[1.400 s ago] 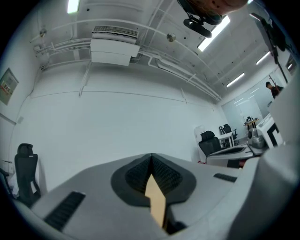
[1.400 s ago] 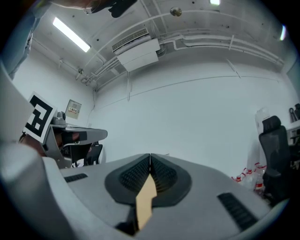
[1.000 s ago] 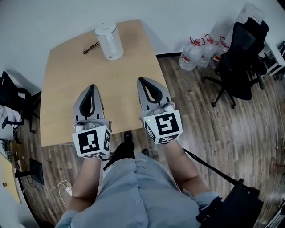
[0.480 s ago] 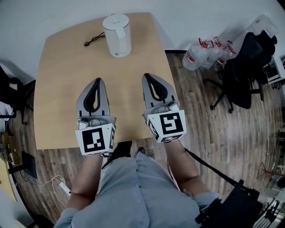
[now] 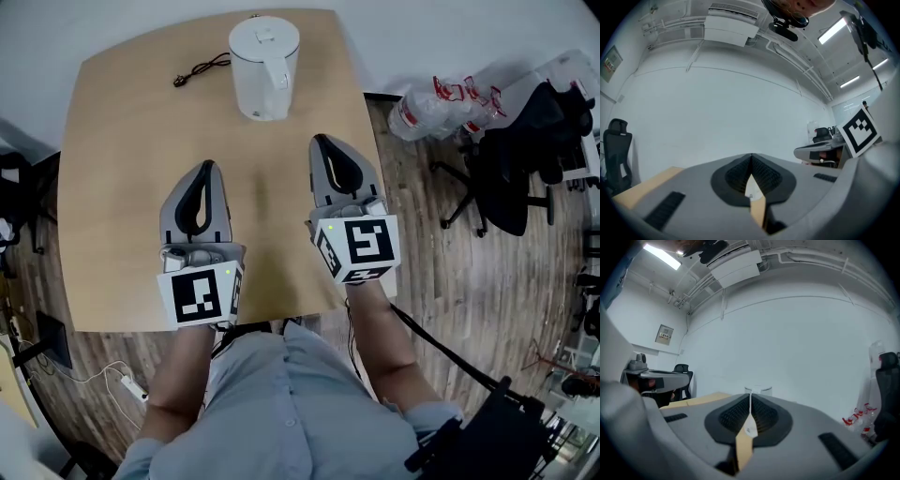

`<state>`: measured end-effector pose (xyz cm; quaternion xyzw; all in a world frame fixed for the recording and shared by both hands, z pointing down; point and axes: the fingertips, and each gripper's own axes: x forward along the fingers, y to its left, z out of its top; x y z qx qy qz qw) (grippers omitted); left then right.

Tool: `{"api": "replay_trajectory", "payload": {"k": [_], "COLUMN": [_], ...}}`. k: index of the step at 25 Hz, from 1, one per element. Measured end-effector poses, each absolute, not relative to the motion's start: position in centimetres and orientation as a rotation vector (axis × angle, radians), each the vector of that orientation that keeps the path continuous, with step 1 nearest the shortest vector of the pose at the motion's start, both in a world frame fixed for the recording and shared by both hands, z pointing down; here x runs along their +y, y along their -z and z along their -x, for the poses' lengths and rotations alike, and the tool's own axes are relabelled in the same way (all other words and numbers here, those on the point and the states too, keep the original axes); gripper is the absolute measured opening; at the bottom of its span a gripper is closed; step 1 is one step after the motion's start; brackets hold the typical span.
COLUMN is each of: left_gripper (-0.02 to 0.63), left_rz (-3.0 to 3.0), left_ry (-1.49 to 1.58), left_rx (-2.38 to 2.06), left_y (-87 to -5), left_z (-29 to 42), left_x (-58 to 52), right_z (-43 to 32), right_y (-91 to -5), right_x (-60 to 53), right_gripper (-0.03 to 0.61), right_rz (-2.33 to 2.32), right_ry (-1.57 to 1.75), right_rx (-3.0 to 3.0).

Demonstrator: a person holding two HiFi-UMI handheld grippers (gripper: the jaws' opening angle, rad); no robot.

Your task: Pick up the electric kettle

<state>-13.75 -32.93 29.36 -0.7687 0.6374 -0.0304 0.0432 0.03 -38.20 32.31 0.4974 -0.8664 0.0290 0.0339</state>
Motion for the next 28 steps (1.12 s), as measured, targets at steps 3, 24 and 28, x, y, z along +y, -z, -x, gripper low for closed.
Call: {"api": "replay_trajectory", "payload": {"k": [3,24,28], "left_gripper": [0.000,0.000,0.000], "left_rz": [2.361,2.448,2.444], "left_ry": [0.103,0.230,0.251], "left_rx": [1.964,2.156,2.180], "left_y": [-30.0,-38.2,-39.1], "left_z": [14.7,20.3,21.1], "left_x": [-34.2,-39.2,-39.2], "right_z": [1.2,6.4,6.8], "right_y": [-32.9,-35.3,-35.4], "right_x": [-39.9,-51.0,-52.0], "right_gripper": [0.009,0.209,0.209], "right_rz": [-1.508,-1.538,-1.574], "right_ry": [-0.113,-0.142,-0.138], "right_rx": [-2.660,-2.568,-2.556]}}
